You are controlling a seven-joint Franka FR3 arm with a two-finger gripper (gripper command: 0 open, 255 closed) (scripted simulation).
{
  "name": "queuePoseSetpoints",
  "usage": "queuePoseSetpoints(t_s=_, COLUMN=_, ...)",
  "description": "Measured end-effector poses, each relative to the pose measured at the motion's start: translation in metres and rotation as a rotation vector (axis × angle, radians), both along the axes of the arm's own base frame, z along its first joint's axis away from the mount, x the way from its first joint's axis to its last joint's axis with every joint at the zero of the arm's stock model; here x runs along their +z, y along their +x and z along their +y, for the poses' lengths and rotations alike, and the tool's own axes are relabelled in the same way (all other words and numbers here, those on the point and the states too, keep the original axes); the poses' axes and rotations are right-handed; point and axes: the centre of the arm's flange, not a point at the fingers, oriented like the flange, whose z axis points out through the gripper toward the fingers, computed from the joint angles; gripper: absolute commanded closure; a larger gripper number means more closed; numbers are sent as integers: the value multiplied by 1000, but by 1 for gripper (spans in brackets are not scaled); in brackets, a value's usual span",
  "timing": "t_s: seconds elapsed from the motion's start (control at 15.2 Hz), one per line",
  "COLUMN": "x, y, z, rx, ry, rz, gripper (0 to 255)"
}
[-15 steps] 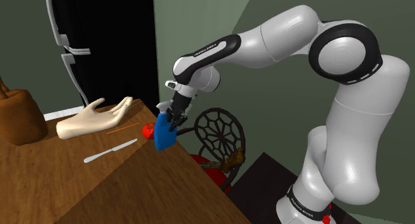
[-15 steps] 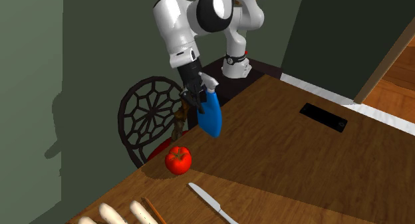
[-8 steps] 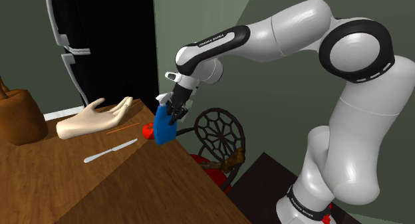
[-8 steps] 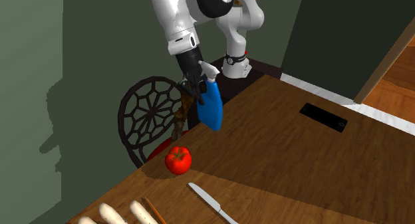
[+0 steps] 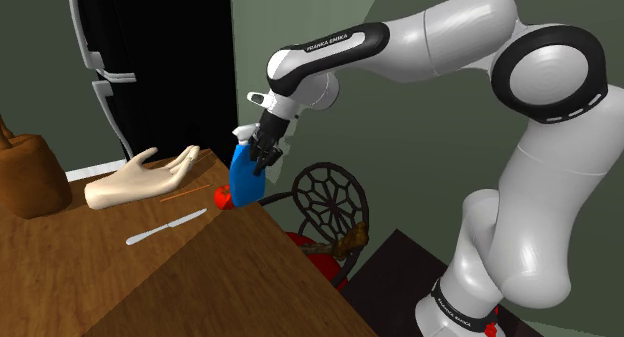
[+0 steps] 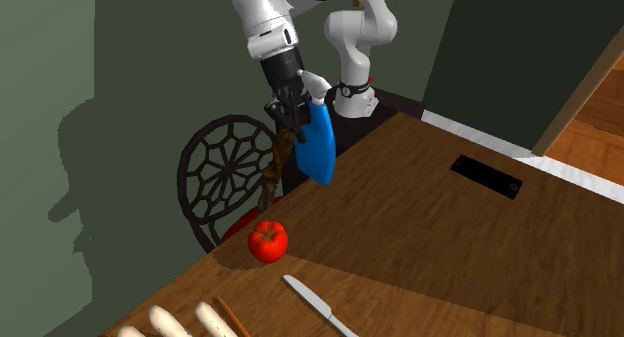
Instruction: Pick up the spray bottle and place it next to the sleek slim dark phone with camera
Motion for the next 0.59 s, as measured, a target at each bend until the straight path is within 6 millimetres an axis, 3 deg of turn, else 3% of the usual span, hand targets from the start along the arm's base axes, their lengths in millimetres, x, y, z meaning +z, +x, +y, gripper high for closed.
queuePoseSetpoints(t_s=0.59, x=47, y=-1, z=-2, rx=0, ry=0, rz=0, gripper=255)
